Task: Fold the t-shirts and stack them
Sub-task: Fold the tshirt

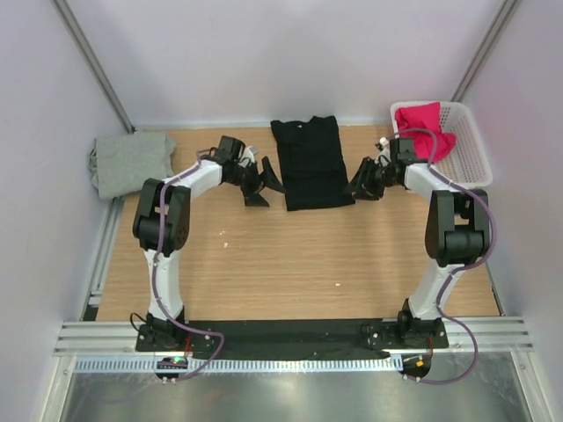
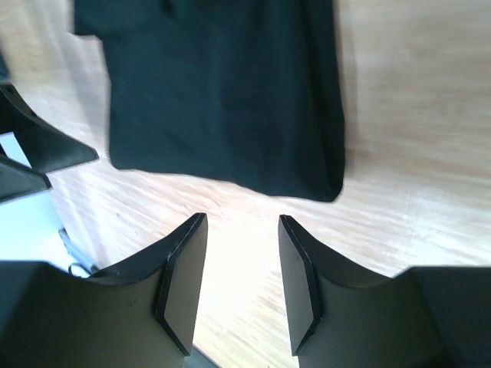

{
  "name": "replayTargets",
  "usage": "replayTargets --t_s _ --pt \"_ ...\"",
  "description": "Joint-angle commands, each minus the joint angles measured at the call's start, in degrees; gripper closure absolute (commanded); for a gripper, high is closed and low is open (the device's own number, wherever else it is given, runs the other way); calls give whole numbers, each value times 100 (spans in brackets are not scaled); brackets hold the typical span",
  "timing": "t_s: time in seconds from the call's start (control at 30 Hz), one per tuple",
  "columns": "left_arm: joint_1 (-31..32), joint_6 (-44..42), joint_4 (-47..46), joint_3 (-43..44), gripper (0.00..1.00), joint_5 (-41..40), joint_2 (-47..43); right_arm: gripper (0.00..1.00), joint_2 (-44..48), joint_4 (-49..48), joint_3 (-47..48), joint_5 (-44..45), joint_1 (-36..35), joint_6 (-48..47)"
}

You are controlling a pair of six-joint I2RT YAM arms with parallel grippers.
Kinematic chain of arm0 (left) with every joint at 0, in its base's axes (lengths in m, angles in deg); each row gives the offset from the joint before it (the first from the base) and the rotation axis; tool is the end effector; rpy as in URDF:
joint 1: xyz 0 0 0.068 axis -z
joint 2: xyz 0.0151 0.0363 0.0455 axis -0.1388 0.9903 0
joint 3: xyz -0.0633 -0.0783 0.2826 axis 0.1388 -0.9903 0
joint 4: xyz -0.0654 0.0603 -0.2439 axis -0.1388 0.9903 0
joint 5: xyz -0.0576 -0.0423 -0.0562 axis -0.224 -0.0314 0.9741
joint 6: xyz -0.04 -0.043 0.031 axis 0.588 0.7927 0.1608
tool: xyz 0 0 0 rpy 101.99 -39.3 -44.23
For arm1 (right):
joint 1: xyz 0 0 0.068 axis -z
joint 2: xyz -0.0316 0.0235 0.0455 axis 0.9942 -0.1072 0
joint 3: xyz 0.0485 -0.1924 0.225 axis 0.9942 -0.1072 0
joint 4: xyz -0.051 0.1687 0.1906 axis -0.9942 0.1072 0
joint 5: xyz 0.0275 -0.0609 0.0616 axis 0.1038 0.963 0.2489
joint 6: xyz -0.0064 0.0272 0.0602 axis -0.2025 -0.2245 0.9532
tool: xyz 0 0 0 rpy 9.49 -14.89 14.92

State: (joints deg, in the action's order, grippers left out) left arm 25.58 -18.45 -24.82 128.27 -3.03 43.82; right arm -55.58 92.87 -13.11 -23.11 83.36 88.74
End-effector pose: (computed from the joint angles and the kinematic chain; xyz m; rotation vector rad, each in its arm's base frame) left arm 0.4284 -0.1726 0.1929 -0.2551 2.7214 -1.2870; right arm 0.4006 0.0323 0.2132 0.2631 2.5500 0.8980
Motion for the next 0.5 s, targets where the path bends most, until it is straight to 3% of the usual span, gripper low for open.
replayTargets --t_s 0.0,0.47 --pt "67 673 -678 -76 17 491 169 52 -98 69 -59 -210 -21 -178" --pt "586 867 -976 328 20 518 1040 51 -758 -81 28 -289 137 -204"
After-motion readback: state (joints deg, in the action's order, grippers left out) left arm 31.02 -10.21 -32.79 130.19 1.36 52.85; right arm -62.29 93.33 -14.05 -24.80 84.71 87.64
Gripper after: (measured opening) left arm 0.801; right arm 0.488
